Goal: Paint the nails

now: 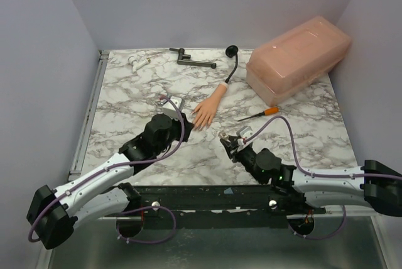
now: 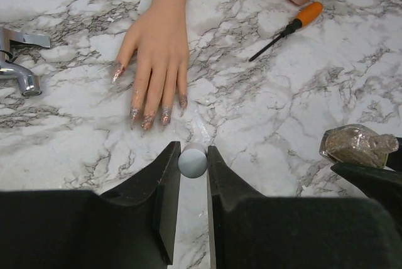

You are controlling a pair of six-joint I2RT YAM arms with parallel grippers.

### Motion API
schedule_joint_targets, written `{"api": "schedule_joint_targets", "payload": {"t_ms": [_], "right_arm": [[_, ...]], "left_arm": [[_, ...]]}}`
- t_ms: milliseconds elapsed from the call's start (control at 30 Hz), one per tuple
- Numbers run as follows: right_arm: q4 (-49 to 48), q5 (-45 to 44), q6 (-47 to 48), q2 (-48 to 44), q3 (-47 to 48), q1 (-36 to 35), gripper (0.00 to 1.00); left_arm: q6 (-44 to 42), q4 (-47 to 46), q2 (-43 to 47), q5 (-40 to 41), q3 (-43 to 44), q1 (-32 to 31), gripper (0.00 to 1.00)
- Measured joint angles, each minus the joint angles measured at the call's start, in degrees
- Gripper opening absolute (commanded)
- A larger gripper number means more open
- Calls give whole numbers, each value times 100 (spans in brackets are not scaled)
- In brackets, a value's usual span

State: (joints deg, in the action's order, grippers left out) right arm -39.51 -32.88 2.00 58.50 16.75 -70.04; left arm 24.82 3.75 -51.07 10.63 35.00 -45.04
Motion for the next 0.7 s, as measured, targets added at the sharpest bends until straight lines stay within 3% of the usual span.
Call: {"api": "schedule_joint_targets", "payload": {"t_ms": [200, 700], "right_arm": [[-76, -339, -74, -81, -2, 2, 1], [-186, -258, -107, -114, -13, 68, 1]], "left_arm": [[-35, -798, -538, -81, -142, 125, 0], [-33, -2166, -1764, -262, -557, 308, 0]]}}
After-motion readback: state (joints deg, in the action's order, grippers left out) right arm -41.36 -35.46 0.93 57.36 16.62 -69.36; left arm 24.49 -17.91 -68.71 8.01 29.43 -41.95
